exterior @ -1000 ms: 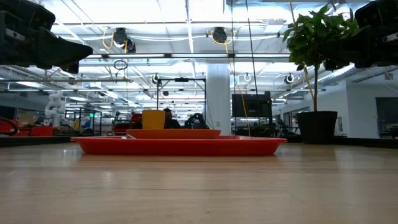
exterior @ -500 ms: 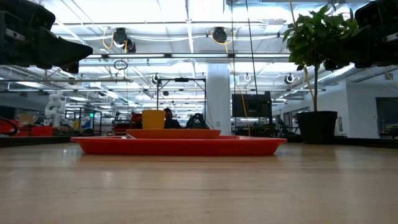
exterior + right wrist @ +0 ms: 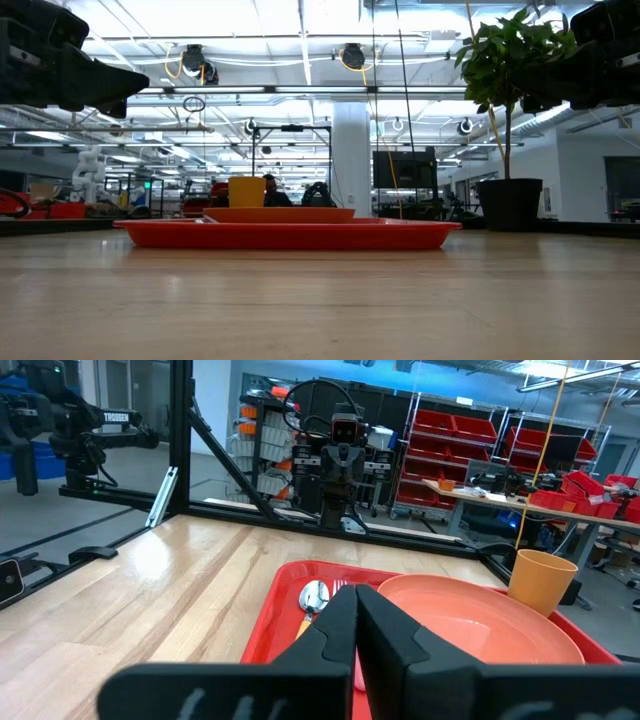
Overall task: Pick and place plate/cup/fork/spoon on tray
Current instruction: Return to Home Position
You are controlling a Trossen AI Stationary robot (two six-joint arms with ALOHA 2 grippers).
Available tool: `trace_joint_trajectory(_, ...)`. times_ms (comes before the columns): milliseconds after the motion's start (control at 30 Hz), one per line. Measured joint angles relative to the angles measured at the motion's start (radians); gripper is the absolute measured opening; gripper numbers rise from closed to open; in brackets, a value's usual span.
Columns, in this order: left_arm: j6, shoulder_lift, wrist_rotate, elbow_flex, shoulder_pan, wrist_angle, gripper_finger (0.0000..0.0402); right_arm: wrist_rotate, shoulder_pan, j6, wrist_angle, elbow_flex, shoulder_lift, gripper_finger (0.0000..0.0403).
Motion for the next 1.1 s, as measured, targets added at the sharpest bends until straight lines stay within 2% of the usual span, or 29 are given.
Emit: trace_joint_trajectory(1100,0.0,0.0,0.0,0.0,0.0,0.0,0.0031,0.0,0.0,0.0,0.0,0.0,0.0,0.0)
